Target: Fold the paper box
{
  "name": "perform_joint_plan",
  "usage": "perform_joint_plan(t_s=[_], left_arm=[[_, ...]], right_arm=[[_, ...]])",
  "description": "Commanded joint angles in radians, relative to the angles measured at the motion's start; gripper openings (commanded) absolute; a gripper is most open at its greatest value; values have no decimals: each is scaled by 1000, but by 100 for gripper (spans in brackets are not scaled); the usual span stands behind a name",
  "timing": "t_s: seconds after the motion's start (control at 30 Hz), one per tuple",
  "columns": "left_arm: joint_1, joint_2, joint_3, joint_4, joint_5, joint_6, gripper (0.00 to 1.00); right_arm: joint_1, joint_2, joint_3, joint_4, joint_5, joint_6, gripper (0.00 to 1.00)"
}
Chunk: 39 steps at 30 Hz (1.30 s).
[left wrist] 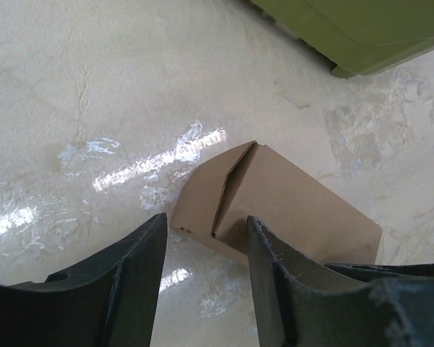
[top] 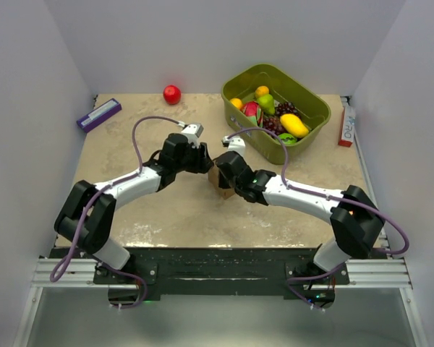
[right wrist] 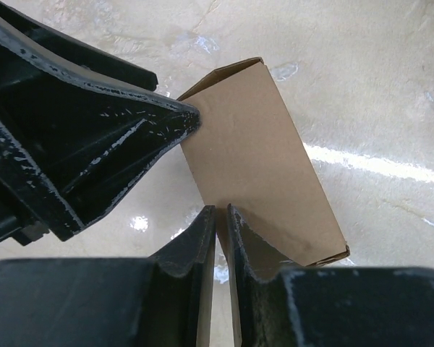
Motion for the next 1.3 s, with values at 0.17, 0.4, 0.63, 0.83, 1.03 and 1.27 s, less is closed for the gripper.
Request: perform_joint_plan(t_s=[0.17,0.4,0.63,0.83,1.03,1.27], left_arm=[[7,2,11,45,-21,3,51],[7,-38,48,41,4,-2,51],[6,-11,58,72,25,-5,51],[6,12,51,89,36,-7,49],[6,18,1,109,36,-20,48],[7,9,-71,127,17,-46,46]], right_arm=[[0,-31,-9,-68,1,-6,25],[0,-103,51,-195,1,-26,41],[-2,-128,17,-200,-25,-15,29],[-2,-77,32,-189,-36,-23,22],[-2,-68,-11,-207,-39,0,18],[0,-51,-69,-215,-62,38,17]])
